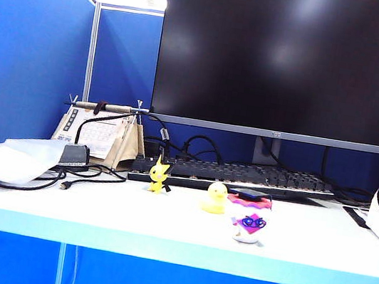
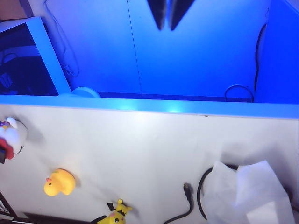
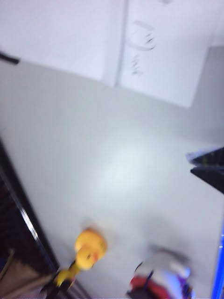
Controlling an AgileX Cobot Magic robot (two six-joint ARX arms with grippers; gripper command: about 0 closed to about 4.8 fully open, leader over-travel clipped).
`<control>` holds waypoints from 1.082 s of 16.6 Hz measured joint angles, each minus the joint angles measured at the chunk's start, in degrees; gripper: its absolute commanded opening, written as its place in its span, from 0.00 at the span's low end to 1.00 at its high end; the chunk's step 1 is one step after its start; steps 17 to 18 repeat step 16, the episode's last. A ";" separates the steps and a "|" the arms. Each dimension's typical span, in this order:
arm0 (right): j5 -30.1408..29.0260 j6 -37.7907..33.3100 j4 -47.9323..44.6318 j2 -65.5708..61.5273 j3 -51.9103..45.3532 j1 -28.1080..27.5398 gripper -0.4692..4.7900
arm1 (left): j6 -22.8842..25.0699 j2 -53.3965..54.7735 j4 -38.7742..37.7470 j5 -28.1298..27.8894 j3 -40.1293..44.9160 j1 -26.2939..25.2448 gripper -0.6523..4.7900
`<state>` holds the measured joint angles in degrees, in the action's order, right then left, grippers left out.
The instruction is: Pick up the doll with a different color than the other dolls and place it near you.
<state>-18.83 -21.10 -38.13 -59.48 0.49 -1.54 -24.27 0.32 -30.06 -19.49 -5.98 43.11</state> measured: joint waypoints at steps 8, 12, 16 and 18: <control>0.85 4.35 8.57 0.00 0.00 0.02 0.08 | 0.00 0.00 0.02 0.00 0.00 0.00 0.16; 0.87 4.42 8.57 0.00 0.00 0.02 0.08 | 0.00 0.00 0.02 0.00 0.00 0.00 0.16; 0.85 4.42 8.57 0.00 0.00 0.02 0.08 | 0.00 0.00 0.00 0.00 0.00 0.00 0.16; 0.85 4.42 8.57 0.00 0.00 0.02 0.08 | 0.00 0.00 0.00 0.00 0.00 0.00 0.16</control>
